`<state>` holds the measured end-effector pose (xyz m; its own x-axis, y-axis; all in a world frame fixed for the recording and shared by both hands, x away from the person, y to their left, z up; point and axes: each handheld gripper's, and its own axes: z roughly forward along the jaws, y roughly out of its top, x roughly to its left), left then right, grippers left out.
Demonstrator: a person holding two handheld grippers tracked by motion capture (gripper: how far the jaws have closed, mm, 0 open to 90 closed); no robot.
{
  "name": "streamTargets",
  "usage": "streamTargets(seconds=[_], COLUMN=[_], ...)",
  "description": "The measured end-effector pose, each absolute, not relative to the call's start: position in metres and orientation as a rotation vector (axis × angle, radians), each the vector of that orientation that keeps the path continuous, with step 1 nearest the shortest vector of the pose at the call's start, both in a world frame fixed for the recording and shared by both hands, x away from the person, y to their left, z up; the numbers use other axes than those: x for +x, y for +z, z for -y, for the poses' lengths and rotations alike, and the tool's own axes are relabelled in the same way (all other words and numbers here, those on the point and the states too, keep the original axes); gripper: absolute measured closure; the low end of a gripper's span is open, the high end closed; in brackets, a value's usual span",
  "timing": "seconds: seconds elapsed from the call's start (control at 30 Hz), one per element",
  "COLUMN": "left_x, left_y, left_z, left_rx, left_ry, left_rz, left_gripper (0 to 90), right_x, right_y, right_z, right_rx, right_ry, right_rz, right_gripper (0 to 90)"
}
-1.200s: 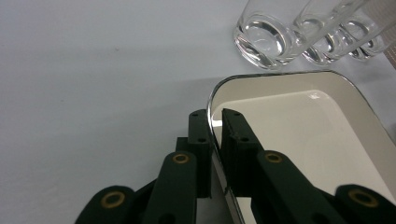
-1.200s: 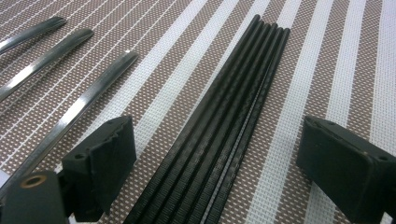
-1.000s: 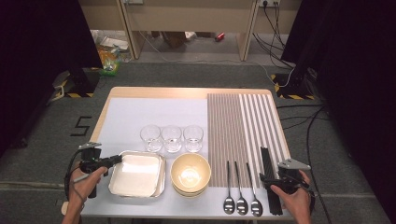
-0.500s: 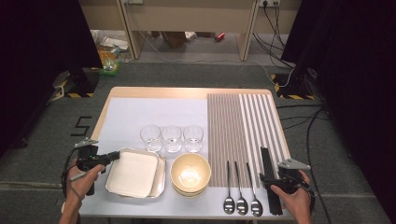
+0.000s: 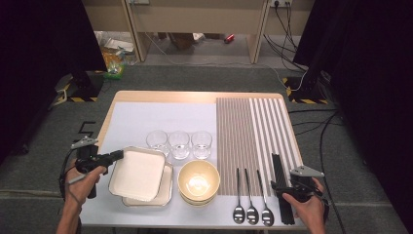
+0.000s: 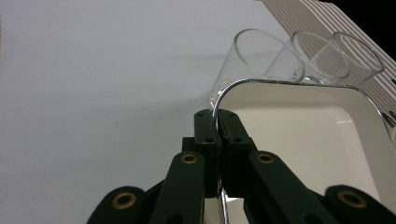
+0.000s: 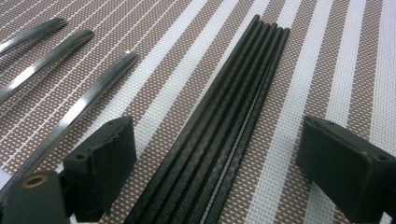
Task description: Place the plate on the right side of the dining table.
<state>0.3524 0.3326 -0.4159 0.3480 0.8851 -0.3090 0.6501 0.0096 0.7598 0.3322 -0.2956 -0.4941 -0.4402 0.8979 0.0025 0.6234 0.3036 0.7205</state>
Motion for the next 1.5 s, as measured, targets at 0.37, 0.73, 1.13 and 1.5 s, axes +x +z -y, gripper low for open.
streamTargets(seconds=[0.37,0.73,1.13,1.5], left_x=[0.361,0.375,0.397,0.417], left_y=[-0.394,-0.376,-0.359,-0.353], left_z=[-0.326,-0.316,-0.294,-0.273], left_rx=[1.717,1.700,1.723,1.740], left_ry=[0.350,0.351,0.362,0.348], left_rz=[-1.368,-1.344,-1.331,-1.322], left_gripper=[87.1,87.1,87.1,87.1], right_x=[0.332,0.344,0.371,0.395], right_y=[-0.471,-0.426,-0.391,-0.383], right_z=[0.307,0.293,0.251,0.223], right_rx=[1.349,1.265,1.162,1.169], right_ry=[1.007,1.056,1.161,1.248], right_rz=[-2.101,-2.102,-2.145,-2.180], right_gripper=[22.3,22.6,26.2,28.8])
